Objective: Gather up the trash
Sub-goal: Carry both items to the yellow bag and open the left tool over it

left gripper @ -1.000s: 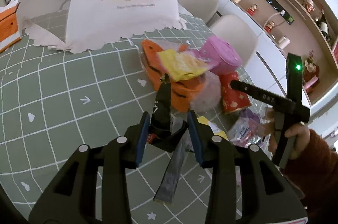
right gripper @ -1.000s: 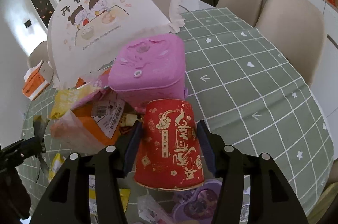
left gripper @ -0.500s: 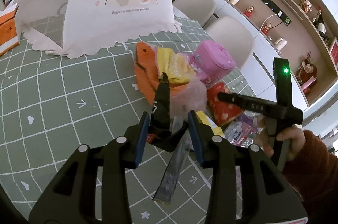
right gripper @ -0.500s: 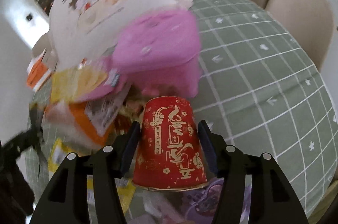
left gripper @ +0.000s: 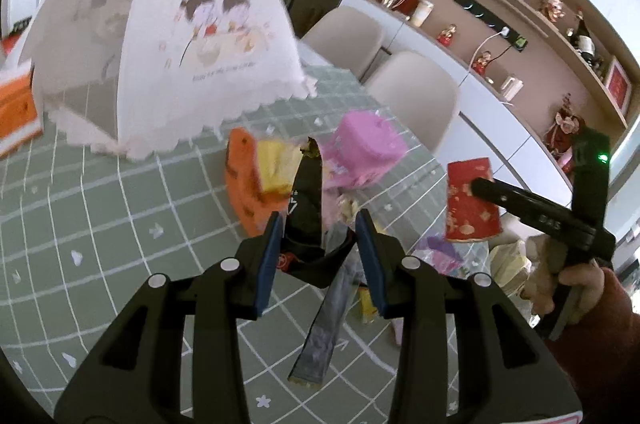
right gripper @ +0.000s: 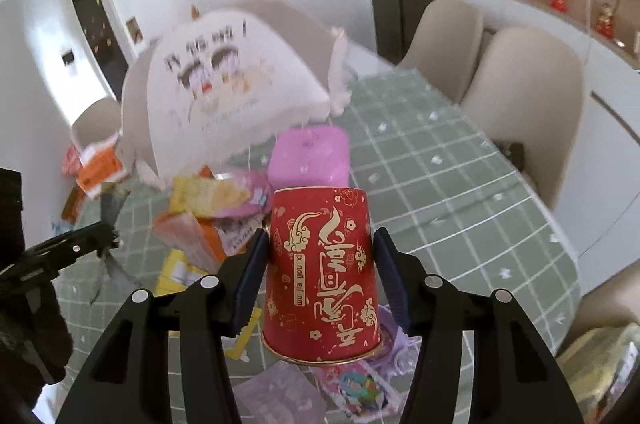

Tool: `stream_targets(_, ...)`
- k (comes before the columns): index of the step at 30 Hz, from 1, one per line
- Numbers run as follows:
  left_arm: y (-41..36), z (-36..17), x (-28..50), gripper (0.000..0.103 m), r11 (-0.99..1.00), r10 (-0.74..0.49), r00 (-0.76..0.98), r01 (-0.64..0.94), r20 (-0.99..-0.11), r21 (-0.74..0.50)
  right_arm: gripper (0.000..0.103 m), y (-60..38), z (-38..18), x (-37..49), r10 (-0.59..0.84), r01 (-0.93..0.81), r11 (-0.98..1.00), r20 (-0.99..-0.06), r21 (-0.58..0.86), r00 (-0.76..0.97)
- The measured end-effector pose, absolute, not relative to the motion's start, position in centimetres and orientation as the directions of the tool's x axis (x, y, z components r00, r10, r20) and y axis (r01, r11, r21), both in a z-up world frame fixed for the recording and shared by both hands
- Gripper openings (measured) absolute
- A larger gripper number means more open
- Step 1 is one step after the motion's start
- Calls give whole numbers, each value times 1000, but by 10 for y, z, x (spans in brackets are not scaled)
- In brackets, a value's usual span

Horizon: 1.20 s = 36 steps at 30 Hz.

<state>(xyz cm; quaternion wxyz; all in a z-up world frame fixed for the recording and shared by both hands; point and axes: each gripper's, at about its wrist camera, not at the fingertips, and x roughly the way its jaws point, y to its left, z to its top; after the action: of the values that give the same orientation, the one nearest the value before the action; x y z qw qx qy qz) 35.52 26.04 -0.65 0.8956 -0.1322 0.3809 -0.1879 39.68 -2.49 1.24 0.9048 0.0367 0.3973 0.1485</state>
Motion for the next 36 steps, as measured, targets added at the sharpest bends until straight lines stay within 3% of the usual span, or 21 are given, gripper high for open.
stream_targets(15,195,64,333,36,881,-472,712,359,-521,-307,51,-84,74,306,233,-194,972,-579,130,782)
stream_targets(22,123,53,320,36,868,-496,654,391,-571,-306,51,-150,70,270,197,-152,980,-562,127,803)
stream_targets(36,-82,47,279,36,777,-607,530,553,-591,-302,51,-335,59,188,50,35,988,-515,153,856)
